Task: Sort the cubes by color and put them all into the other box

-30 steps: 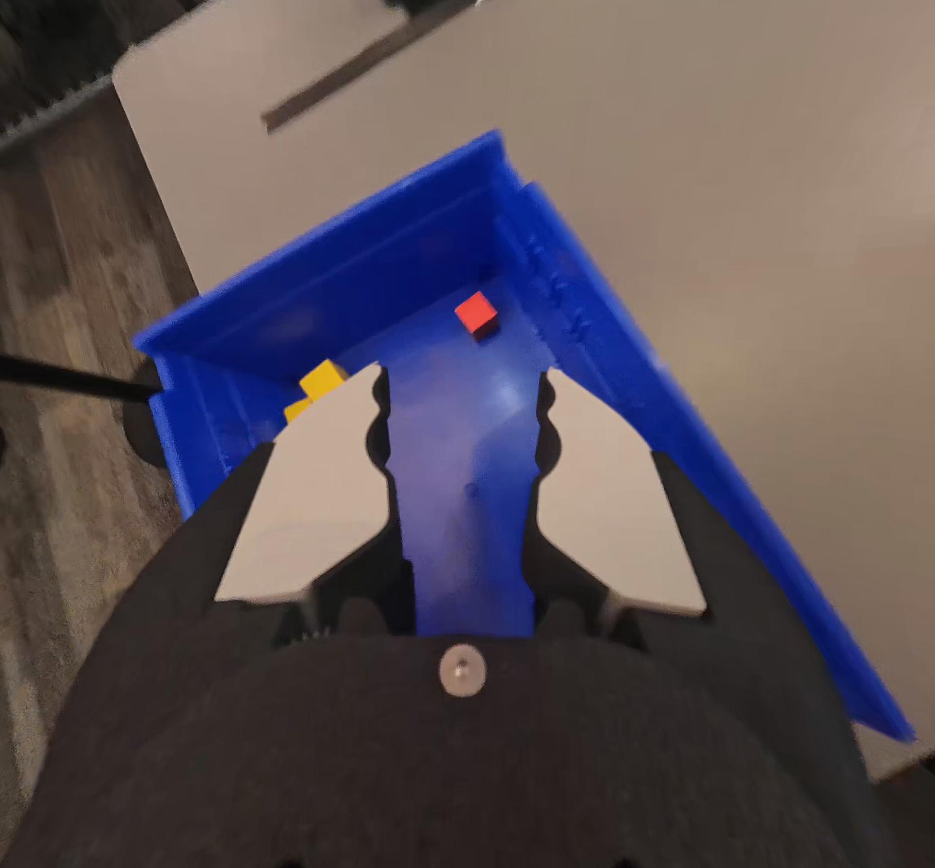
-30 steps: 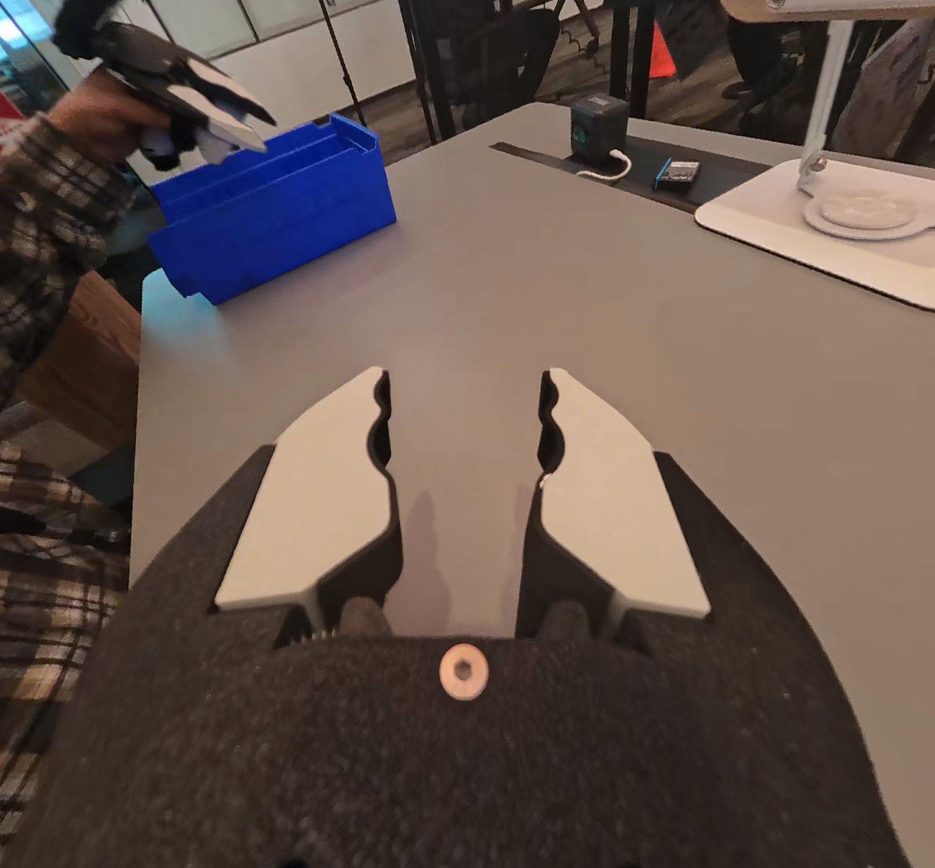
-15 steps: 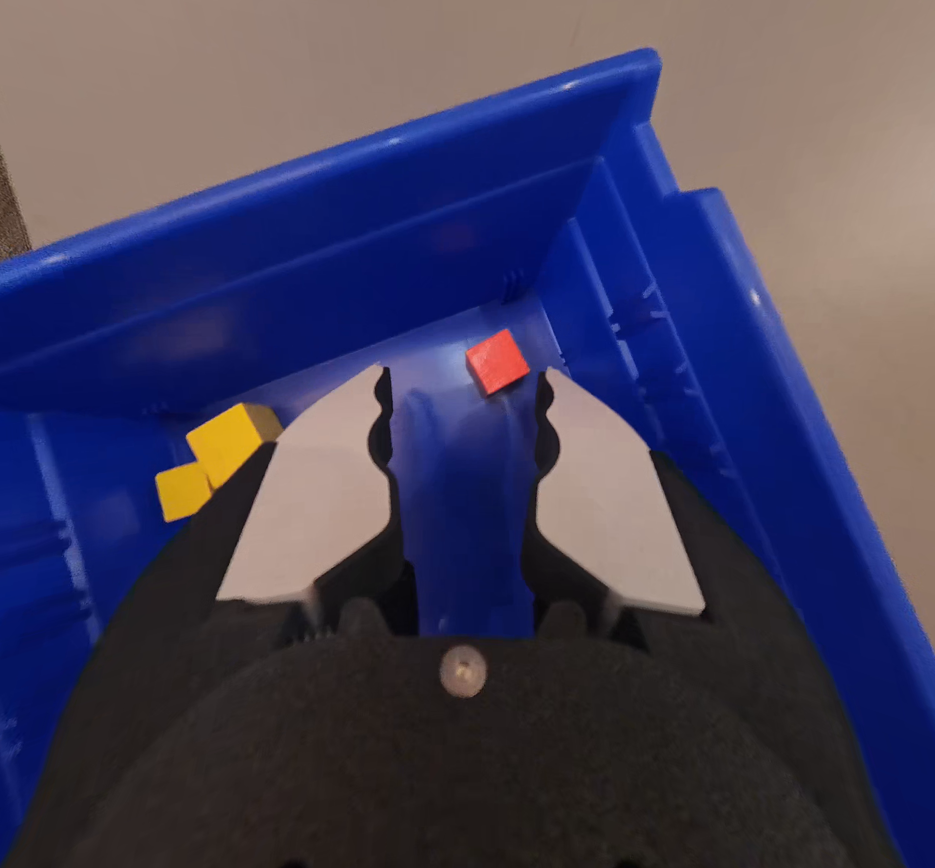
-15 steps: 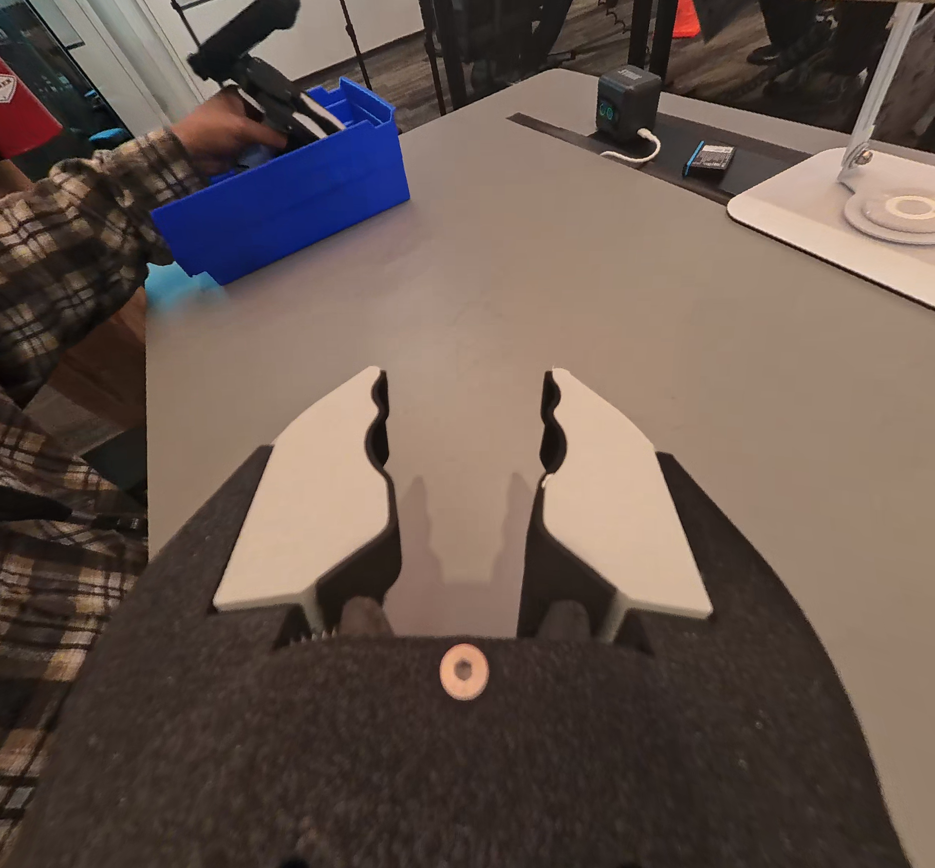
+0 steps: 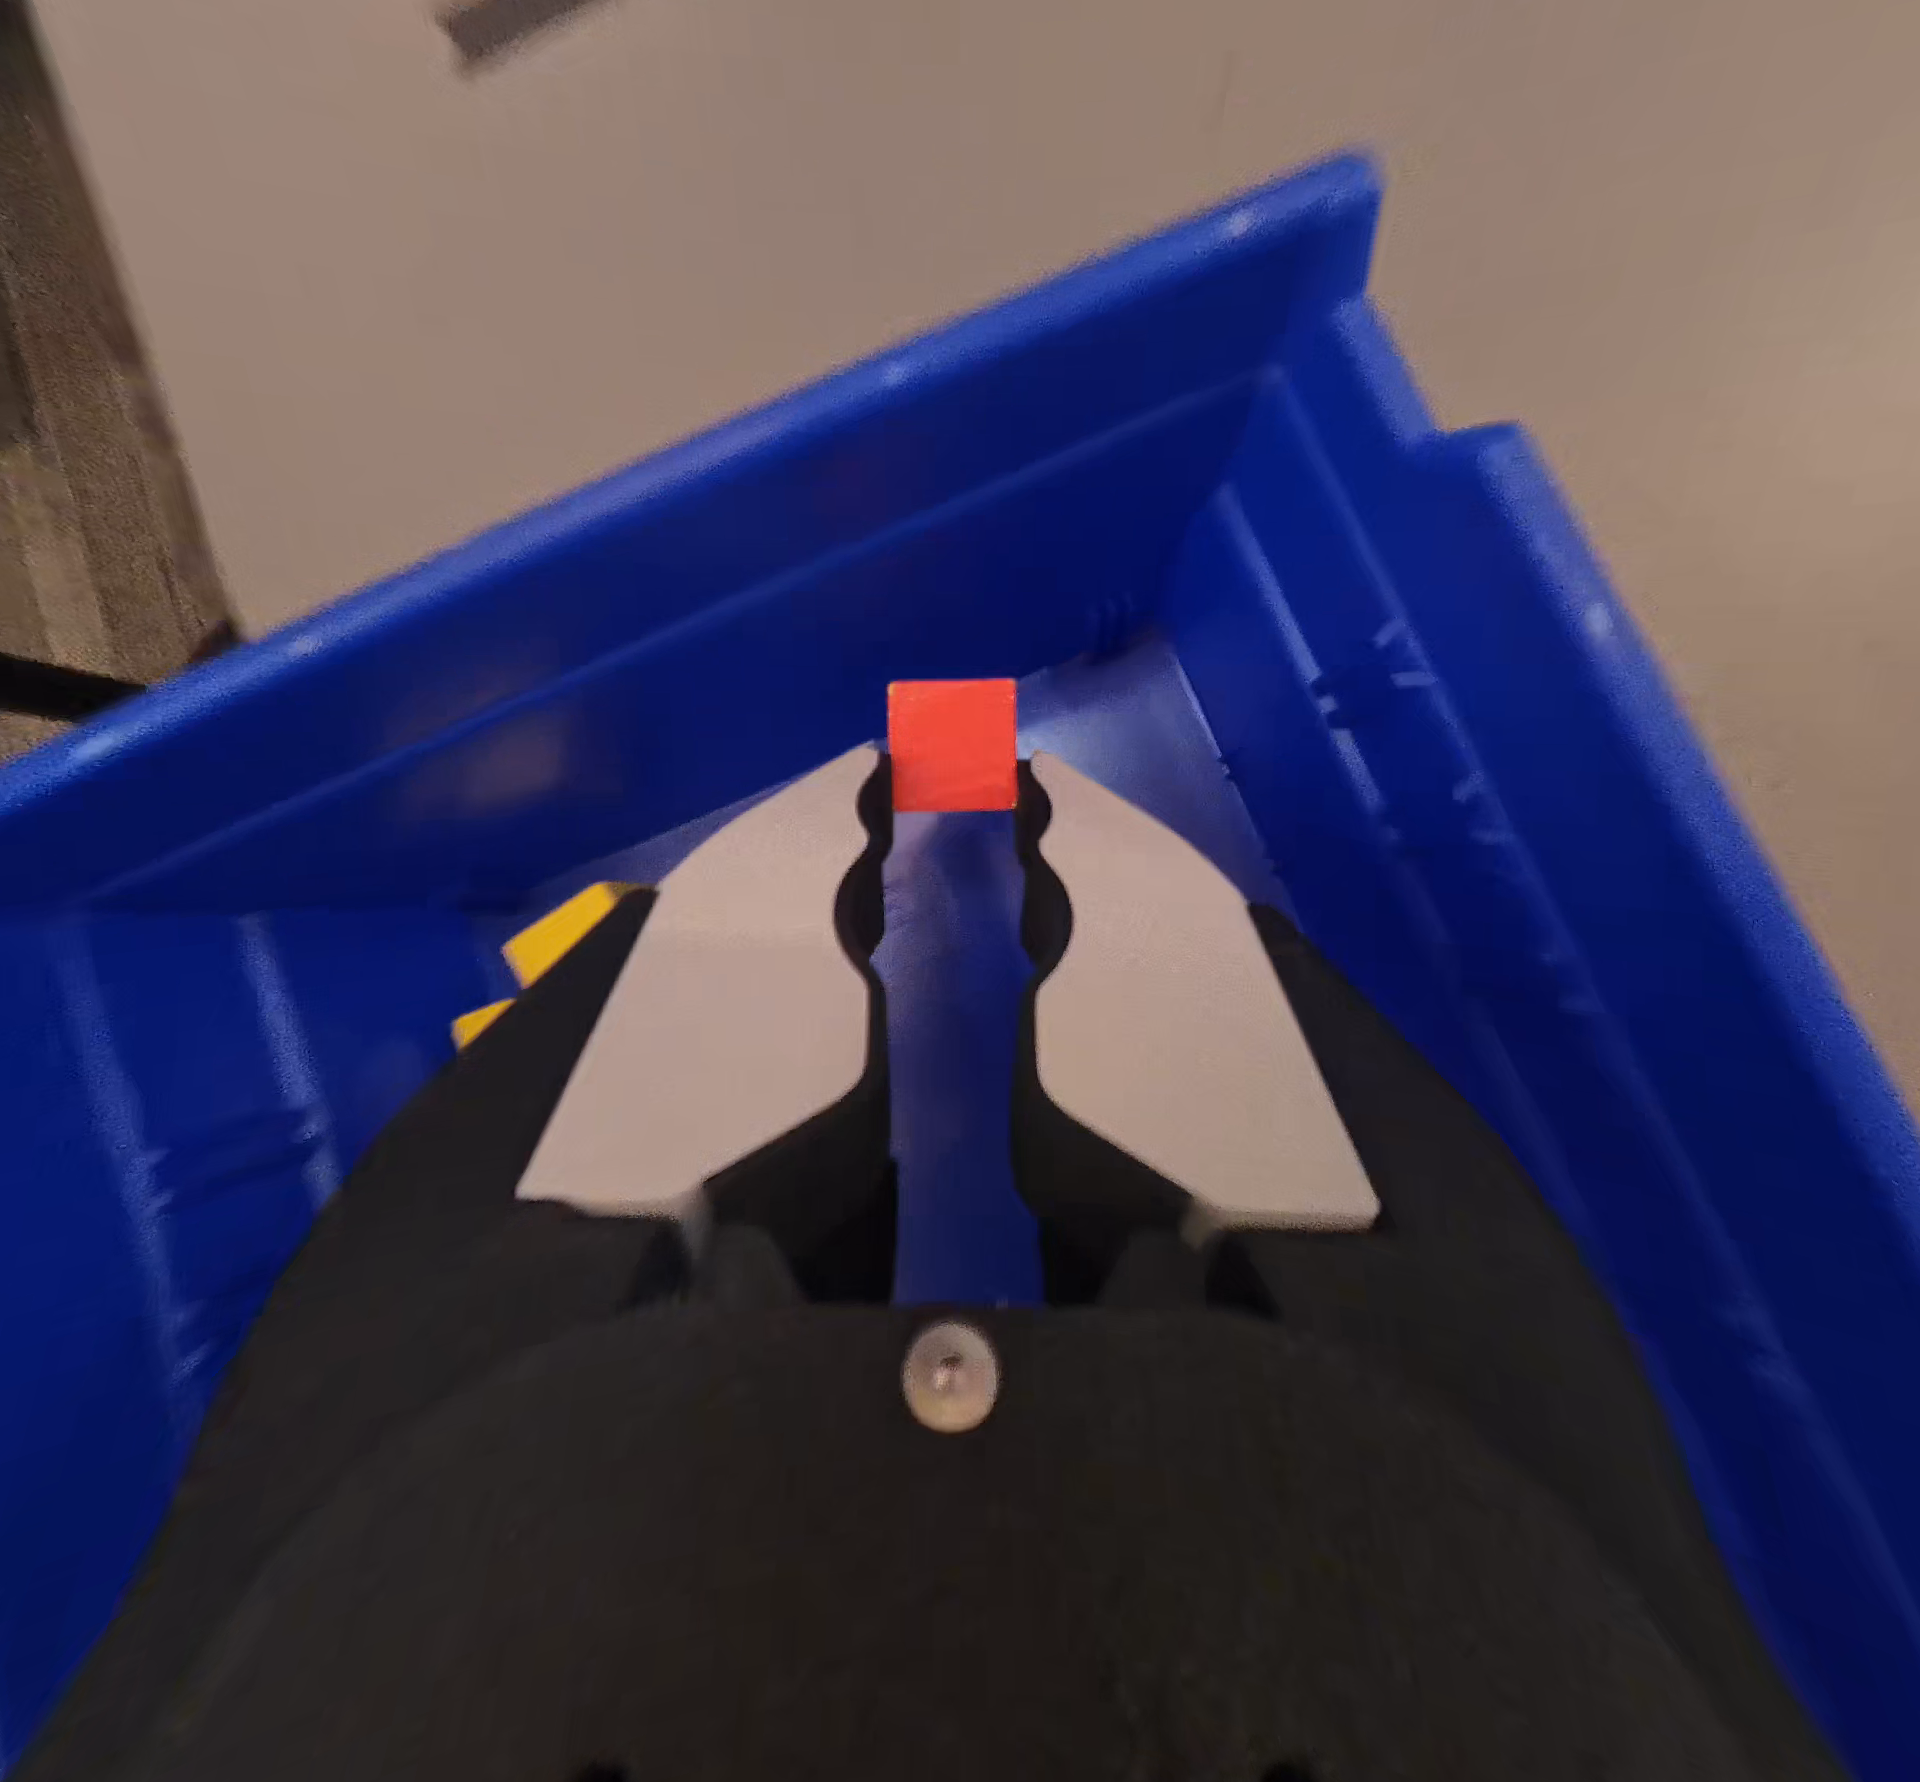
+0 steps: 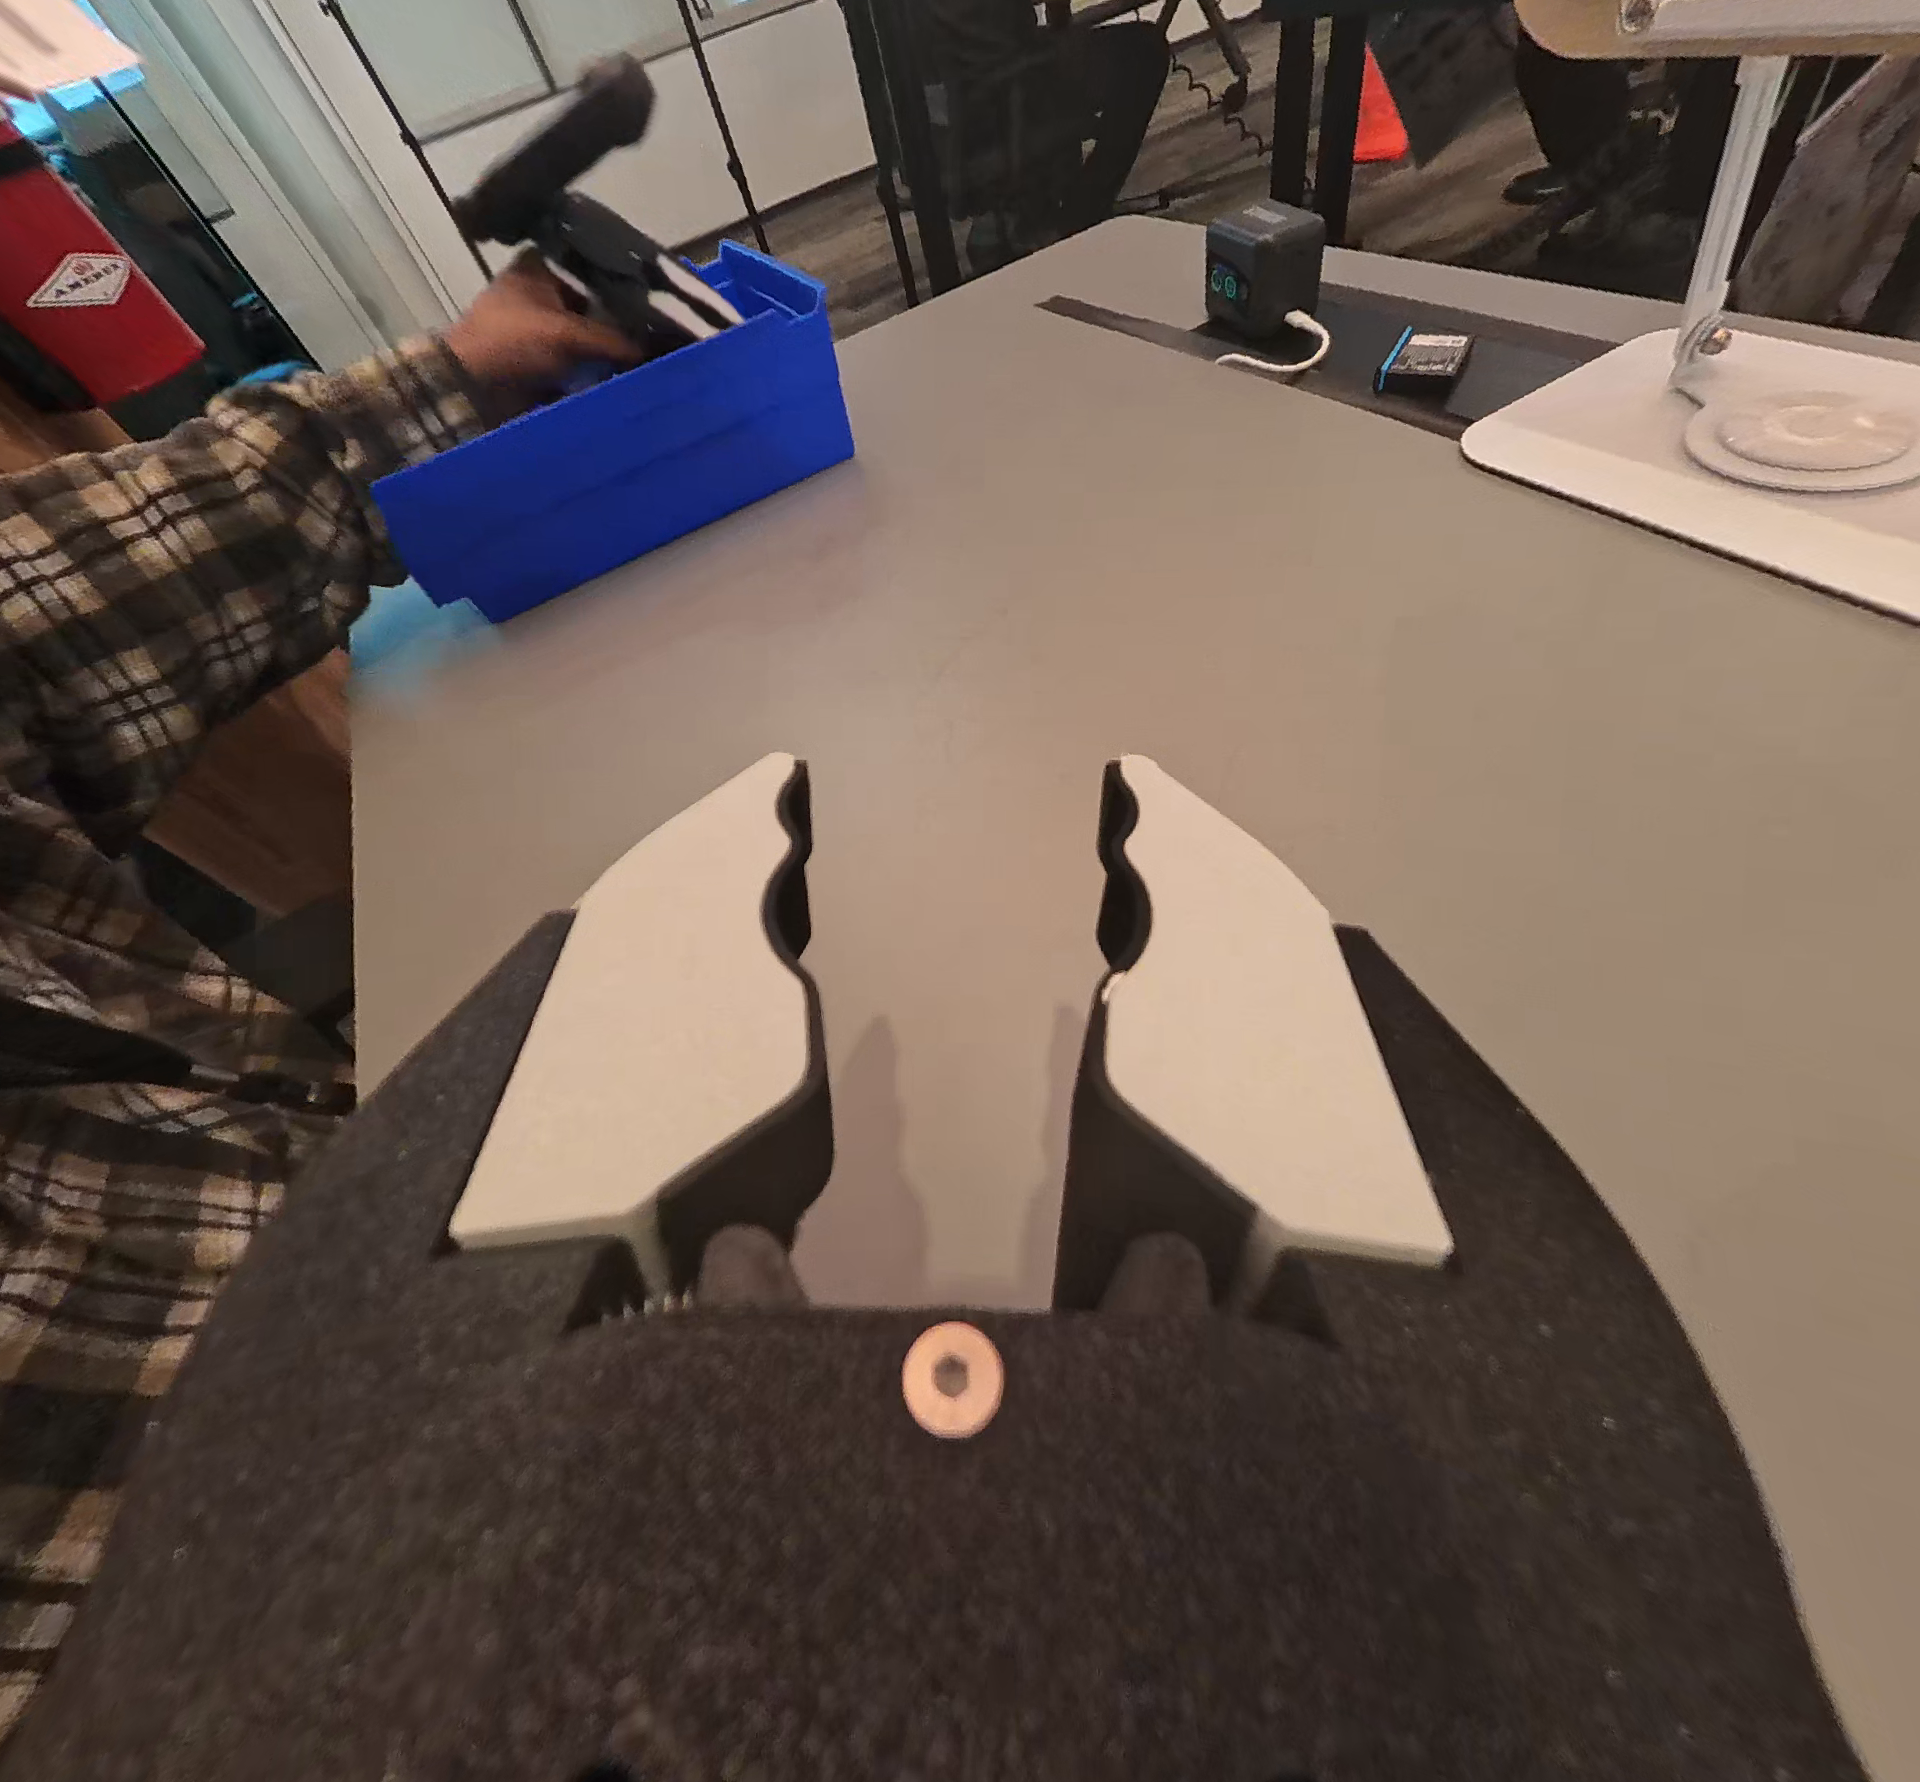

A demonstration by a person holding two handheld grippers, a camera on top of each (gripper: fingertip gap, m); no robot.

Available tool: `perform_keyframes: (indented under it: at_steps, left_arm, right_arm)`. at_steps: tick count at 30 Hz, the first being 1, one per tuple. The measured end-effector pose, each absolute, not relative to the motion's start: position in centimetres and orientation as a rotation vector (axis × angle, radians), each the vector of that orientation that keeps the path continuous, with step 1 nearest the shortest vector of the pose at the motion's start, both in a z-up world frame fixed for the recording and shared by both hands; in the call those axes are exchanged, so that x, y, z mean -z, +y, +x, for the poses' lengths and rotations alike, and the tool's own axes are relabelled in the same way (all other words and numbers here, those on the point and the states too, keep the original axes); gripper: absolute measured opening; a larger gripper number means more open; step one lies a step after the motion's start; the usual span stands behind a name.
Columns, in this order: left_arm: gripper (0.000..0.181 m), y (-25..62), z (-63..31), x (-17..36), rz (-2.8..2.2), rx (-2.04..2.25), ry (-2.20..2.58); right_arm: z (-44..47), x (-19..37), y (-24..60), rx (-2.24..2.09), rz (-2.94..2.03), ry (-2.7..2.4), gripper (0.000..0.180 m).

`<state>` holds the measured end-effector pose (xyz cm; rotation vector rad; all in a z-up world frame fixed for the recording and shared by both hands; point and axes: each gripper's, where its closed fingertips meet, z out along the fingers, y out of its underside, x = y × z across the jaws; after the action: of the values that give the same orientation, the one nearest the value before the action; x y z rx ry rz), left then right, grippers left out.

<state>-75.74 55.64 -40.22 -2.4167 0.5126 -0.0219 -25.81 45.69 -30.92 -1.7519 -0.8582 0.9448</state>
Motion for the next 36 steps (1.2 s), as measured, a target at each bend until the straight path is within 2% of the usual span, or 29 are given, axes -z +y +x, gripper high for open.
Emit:
perform_keyframes:
  at_steps: [6,12,18,21,30,31,33,36]
  left_arm:
    - [0.021,52.4,-73.2,29.9,-2.084,0.029,0.642]
    - [0.021,47.5,-60.3,23.3,-1.934,0.046,0.857]
    - [0.021,45.1,-43.9,25.6,-1.764,0.008,1.166]
    - [0.021,44.8,-38.1,27.2,-1.707,0.032,1.24]
    - [0.022,44.4,-30.4,28.4,-1.634,0.15,1.312]
    - [0.022,44.4,-29.9,28.4,-1.632,0.157,1.313]
    - [0.021,44.3,-29.0,28.5,-1.622,0.176,1.314]
    - [0.022,44.1,-27.9,28.5,-1.587,0.208,1.312]
  right_arm:
    - [-25.4,31.2,45.3,-1.055,-1.731,-0.797,0.053]
    - [-27.7,29.3,45.7,-1.319,-1.778,-0.722,0.052]
    - [-31.4,26.5,44.5,-1.719,-1.962,-0.735,0.05]
    - [-31.8,26.4,44.3,-1.743,-2.052,-0.734,0.05]
    - [-30.5,27.9,44.0,-1.713,-2.135,-0.719,0.051]
    - [-30.5,27.9,43.8,-1.737,-2.129,-0.724,0.047]
    - [-30.2,27.8,43.4,-1.779,-2.109,-0.736,0.022]
    - [-28.9,27.8,43.5,-1.736,-2.09,-0.739,0.022]
